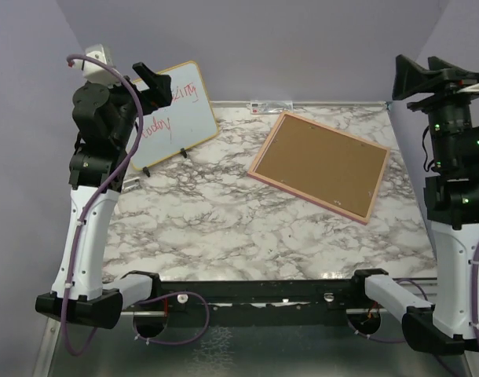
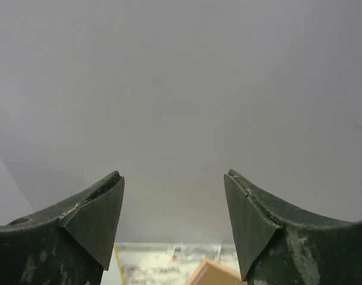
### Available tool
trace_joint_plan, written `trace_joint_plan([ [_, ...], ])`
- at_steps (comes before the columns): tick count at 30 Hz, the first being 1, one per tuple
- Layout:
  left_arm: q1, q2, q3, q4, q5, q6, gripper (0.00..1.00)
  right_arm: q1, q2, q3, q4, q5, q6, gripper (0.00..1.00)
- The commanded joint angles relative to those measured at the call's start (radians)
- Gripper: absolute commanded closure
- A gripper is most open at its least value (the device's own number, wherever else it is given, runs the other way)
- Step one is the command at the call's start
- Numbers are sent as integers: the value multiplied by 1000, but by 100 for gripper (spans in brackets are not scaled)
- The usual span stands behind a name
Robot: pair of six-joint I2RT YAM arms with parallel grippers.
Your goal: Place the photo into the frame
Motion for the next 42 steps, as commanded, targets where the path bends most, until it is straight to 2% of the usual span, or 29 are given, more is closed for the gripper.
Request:
trace_joint_plan([
  [1, 1, -30, -153, 86, 82, -80, 1, -4, 37, -107, -136, 13, 65, 27],
  [4, 0, -21, -256, 117, 68, -100, 1, -4, 48, -192, -201, 4, 116, 25],
  [8, 0, 0, -381, 155, 89, -122, 1, -4, 96, -287, -312, -92, 133, 25],
  [14, -9, 41, -571, 290, 280, -206, 1, -4, 233, -422, -450, -325, 132, 26],
  [18, -41, 94, -630, 293, 295, -251, 1, 3, 313, -546, -409, -446, 164, 35],
  [23, -105, 135, -686, 284, 262, -274, 1, 73, 431, -591, -369, -415, 148, 41],
  [27, -158, 154, -722, 281, 218, -292, 1, 159, 529, -559, -367, -336, 78, 39],
  [34, -178, 166, -748, 266, 173, -309, 1, 303, 667, -470, -392, -82, -123, 37],
  [42, -178, 214, -706, 227, 145, -293, 1, 364, 754, -432, -361, -19, -417, 41],
])
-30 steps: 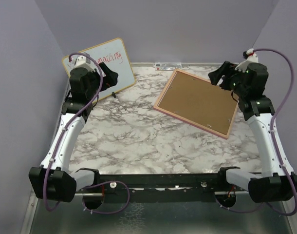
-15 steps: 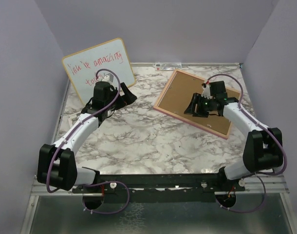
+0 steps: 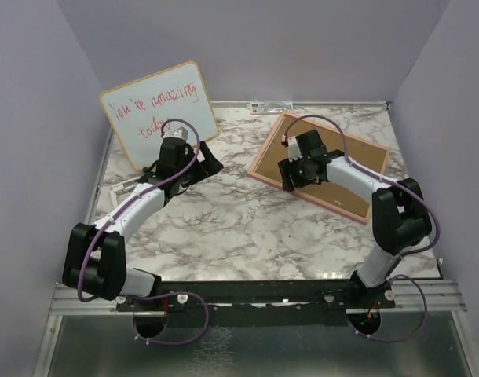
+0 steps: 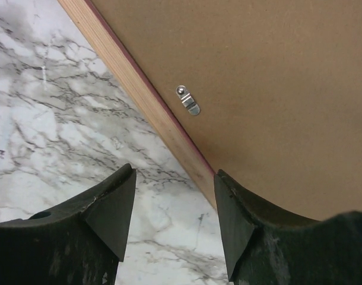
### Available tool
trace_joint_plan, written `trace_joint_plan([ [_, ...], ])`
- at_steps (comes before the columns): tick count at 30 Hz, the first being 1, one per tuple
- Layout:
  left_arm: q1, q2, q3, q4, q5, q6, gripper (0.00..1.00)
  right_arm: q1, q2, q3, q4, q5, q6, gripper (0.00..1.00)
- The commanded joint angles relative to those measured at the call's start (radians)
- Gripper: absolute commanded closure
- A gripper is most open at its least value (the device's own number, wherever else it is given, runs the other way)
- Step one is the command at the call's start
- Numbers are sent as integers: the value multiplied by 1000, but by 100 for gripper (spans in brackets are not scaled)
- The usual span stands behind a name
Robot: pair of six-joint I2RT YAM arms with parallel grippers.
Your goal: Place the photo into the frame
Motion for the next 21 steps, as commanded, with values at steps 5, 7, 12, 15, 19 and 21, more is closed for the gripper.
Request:
trace_joint_plan([
  [5, -1, 59, 55, -25, -42, 8, 1, 22, 81, 12, 12, 62, -255, 41],
  [7, -1, 72, 61, -23, -40, 9, 1, 25, 102, 20, 8, 45, -264, 42],
  [12, -1, 107, 82, -22, -28, 8, 1, 45, 172, 81, -10, 90, -261, 47],
  [15, -1, 121, 94, -24, -23, 10, 1, 61, 188, 87, -14, 112, -276, 58],
  [19, -1, 127, 102, -25, -26, 14, 1, 81, 177, 84, -15, 146, -292, 74],
  [21, -1, 131, 103, -25, -22, 16, 1, 87, 164, 82, -12, 158, -301, 76],
])
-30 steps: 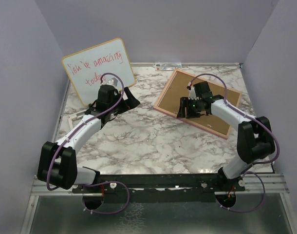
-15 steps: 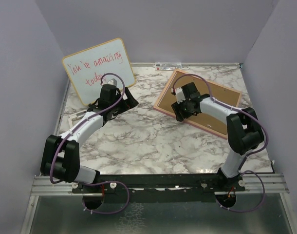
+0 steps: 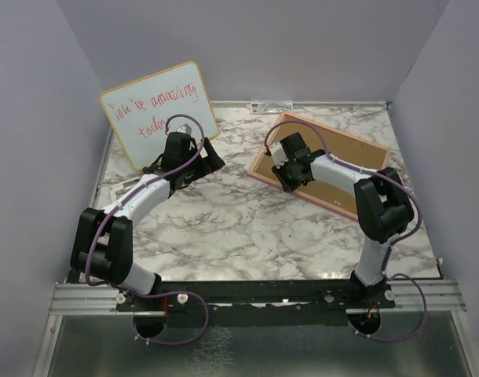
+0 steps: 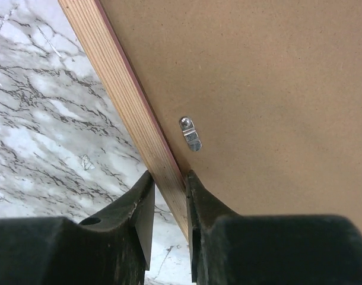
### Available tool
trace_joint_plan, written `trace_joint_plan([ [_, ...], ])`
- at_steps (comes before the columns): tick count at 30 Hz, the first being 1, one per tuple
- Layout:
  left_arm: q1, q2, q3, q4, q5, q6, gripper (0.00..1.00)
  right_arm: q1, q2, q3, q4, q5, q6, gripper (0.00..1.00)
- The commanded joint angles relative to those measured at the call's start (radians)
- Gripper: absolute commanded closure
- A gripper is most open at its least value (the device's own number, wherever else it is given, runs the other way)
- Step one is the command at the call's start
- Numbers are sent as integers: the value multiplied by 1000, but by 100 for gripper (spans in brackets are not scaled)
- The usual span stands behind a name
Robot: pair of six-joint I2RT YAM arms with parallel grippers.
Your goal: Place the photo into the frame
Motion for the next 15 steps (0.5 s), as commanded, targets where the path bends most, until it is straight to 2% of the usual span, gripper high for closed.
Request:
trace_joint_plan([
  [1, -1, 13, 31, -7, 0, 18, 1, 20, 5, 1, -3, 84, -38, 77],
  [4, -1, 23, 31, 0, 16, 17, 1, 26, -19, -11, 18, 91, -53, 78],
  [11, -1, 49, 31, 34, 80, 0, 1, 32, -93, 7, 37, 98, -36, 98],
  [15, -10, 81, 42, 77, 144, -18, 1, 31, -163, 20, 41, 71, -24, 99],
])
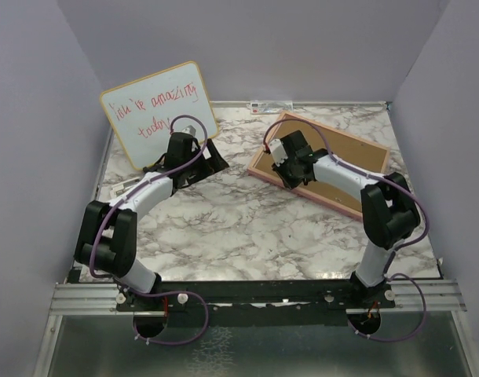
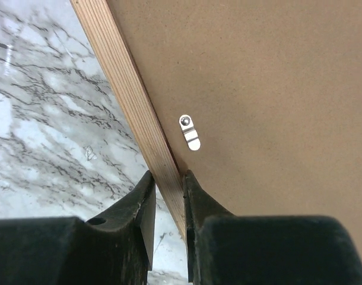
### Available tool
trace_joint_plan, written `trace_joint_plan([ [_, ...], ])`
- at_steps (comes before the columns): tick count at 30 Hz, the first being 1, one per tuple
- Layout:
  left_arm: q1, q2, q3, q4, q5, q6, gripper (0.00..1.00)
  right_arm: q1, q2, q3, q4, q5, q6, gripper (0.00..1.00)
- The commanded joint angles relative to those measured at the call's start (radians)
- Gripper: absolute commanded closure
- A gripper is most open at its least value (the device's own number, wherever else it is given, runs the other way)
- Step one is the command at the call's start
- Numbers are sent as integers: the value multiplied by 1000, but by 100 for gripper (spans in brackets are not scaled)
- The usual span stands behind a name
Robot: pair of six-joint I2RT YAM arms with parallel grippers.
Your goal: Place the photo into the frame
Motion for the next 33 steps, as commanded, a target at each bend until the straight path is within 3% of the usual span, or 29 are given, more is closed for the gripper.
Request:
trace_joint_plan([
  [1, -15, 48, 40, 63, 102, -19, 1, 6, -139, 25, 43, 3, 30, 99],
  [14, -88, 233, 36, 379, 240, -228, 1, 5, -189, 28, 29, -201, 195, 99],
  [23, -145, 337, 117, 422, 185, -273, 1, 7, -200, 16, 67, -270, 358, 99],
  [25, -149, 344, 126, 422, 161, -295, 5, 8, -209, 10, 74, -276, 384, 99],
  [33, -155, 331, 112, 452, 92, -428, 36, 36, -211, -2, 97, -232, 448, 99],
])
